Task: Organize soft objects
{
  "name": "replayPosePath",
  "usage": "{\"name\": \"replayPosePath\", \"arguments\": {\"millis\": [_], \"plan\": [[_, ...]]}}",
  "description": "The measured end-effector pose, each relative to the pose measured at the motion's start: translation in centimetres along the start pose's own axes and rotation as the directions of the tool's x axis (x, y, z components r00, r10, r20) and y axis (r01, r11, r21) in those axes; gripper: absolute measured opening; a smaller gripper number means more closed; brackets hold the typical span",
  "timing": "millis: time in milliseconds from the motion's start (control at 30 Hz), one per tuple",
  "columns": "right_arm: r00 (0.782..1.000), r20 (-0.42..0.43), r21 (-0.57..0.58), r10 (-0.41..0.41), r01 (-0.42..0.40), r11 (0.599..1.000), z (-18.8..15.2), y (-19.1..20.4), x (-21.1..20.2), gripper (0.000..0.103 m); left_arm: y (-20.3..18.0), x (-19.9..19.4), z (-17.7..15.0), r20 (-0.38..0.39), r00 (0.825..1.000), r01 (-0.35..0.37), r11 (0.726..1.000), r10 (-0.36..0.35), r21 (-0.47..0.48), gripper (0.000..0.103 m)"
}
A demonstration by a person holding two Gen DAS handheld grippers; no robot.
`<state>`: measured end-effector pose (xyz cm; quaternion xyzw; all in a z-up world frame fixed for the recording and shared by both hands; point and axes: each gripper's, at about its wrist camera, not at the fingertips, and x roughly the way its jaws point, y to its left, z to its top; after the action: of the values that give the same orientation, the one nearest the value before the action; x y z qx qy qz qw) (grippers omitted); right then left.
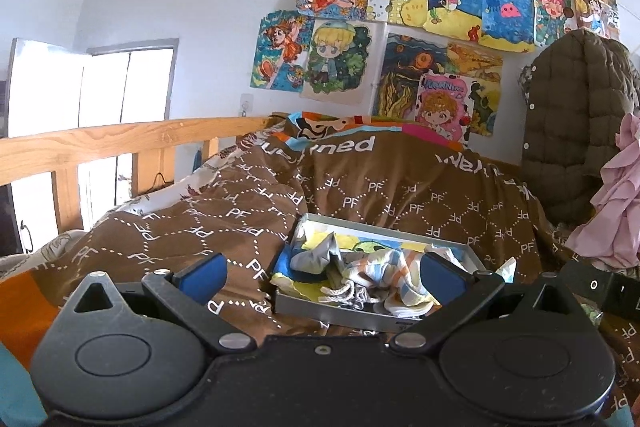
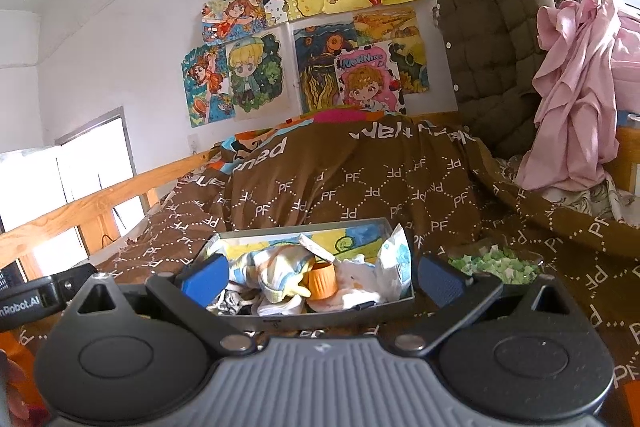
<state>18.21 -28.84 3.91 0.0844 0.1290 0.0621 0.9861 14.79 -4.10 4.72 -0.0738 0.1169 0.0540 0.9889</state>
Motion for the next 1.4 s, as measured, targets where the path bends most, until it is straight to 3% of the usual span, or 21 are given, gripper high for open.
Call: {"name": "replayPosePath", "arguments": {"millis": [1400], "plan": [[0.998,-0.056,-0.077,-0.012,0.008,0.997,-3.5,2.7,-3.1,0.103,2.9,-2.2,-3.0,-0.041,0.999,-0.006,1.0,0.006,0.014,0.102]]}}
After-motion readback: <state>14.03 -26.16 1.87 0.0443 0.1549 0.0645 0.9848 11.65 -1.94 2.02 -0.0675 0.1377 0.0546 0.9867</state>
